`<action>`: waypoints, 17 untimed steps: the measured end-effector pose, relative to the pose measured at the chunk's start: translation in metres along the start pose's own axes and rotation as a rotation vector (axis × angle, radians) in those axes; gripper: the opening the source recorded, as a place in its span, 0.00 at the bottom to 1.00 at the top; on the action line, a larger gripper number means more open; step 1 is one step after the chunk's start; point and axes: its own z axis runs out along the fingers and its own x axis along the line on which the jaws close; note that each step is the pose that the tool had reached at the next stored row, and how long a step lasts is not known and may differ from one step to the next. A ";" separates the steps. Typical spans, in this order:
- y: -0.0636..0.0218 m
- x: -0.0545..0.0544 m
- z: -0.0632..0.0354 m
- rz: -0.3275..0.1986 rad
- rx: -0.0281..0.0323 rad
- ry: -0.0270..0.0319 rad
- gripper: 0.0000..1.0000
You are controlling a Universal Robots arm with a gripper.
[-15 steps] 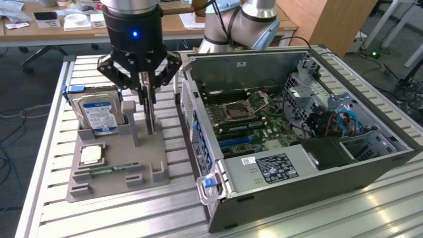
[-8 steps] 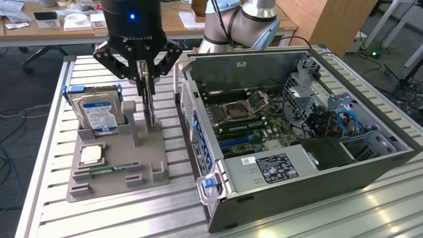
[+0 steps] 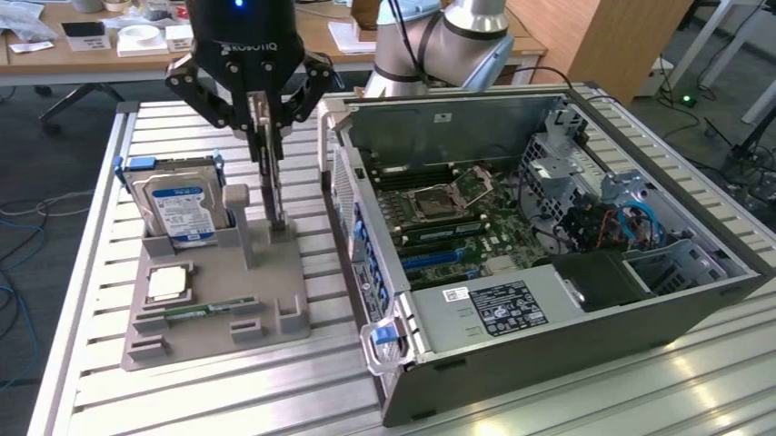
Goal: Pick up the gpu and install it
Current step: 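Pick up the gpu and move the gpu toward the slot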
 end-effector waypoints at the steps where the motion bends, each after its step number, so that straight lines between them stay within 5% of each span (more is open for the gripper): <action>1: 0.0001 0.000 -0.0019 0.000 0.0000 0.0000 0.26; 17: 0.0005 0.000 -0.0144 0.000 0.0001 0.0001 0.26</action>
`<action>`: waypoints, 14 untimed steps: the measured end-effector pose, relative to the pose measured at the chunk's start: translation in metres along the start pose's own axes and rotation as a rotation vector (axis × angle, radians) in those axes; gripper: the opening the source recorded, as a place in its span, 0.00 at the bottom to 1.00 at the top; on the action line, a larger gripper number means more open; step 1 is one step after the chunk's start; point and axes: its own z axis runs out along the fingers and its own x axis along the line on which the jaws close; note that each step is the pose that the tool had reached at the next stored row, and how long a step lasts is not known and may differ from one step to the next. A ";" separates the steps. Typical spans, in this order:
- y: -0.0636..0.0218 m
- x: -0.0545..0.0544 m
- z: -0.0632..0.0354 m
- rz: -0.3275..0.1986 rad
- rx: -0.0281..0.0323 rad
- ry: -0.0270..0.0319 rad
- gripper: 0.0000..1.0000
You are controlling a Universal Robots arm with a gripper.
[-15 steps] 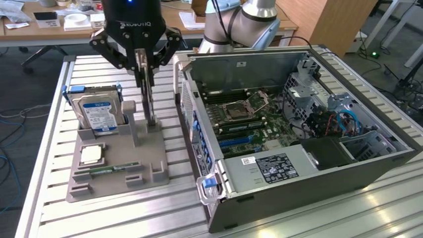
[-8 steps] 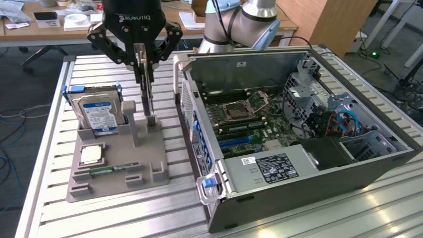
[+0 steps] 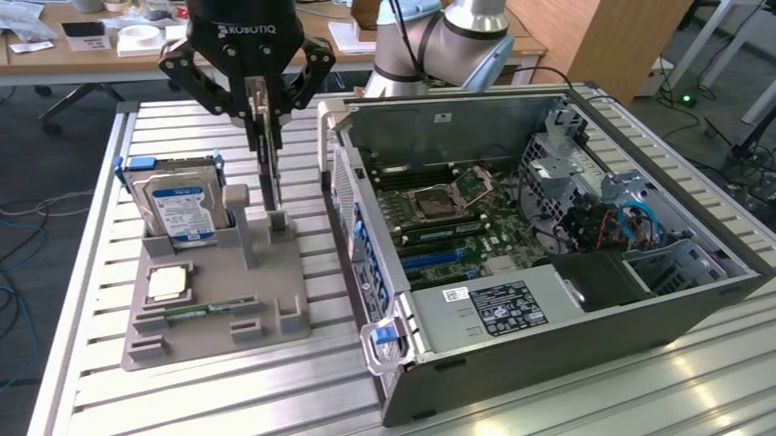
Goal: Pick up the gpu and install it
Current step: 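Pick up the gpu and move the gpu toward the slot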
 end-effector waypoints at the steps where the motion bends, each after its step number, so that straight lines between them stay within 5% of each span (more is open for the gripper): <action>1: 0.0000 0.000 -0.0014 0.000 0.0000 -0.0001 0.26; 14: 0.0002 -0.002 -0.0046 0.000 0.0000 0.0000 0.26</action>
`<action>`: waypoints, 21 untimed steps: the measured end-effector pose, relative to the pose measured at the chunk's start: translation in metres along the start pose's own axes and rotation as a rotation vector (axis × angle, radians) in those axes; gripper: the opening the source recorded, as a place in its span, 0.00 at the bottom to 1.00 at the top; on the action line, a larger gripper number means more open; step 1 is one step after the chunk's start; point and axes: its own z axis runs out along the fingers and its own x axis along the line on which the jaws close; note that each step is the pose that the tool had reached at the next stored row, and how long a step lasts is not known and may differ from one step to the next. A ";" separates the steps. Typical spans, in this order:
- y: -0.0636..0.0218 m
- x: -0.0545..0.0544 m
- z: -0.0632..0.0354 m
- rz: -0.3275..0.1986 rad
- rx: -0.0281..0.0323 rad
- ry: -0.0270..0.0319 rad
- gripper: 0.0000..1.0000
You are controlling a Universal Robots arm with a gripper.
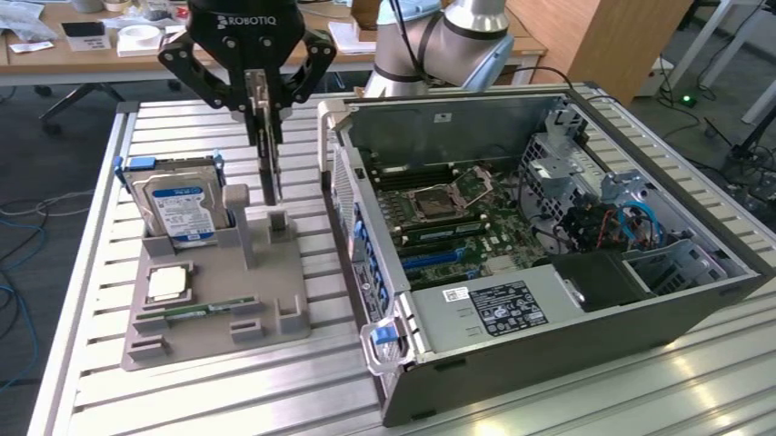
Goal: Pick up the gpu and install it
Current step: 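Pick up the gpu and move the gpu toward the slot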
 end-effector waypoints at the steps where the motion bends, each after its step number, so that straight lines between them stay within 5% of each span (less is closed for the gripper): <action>1: 0.0000 -0.001 0.0001 0.000 -0.0001 -0.0001 0.26; 21: 0.0010 -0.024 0.0006 0.000 -0.0001 -0.0001 0.26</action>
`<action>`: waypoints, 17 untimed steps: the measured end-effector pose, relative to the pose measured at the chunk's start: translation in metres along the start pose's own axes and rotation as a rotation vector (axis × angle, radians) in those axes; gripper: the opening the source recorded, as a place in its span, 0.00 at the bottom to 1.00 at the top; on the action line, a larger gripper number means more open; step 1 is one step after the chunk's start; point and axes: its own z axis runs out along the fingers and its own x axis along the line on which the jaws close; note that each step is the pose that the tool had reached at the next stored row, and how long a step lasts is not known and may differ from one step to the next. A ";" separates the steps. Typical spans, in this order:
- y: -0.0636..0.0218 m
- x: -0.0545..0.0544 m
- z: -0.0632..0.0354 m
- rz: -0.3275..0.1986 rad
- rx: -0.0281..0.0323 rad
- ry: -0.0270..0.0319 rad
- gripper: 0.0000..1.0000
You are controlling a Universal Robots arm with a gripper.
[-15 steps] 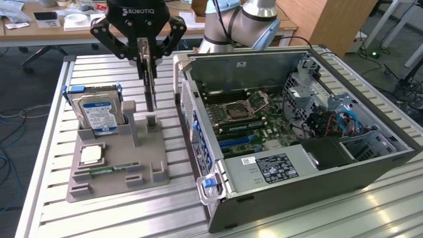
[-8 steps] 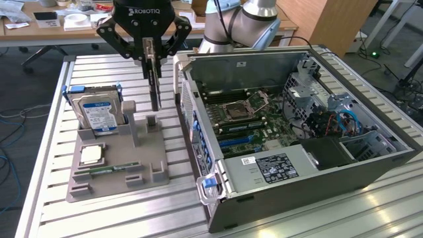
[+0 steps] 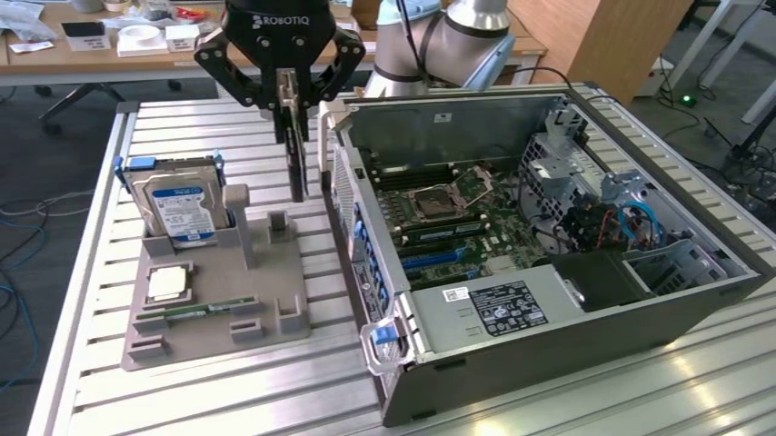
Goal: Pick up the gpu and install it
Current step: 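Pick up the gpu and move the gpu toward the slot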
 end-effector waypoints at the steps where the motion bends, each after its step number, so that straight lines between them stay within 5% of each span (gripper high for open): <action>1: 0.0001 -0.002 0.0000 0.000 0.0000 0.0000 0.26; 17: 0.0011 -0.026 0.0007 0.000 0.0000 0.0000 0.26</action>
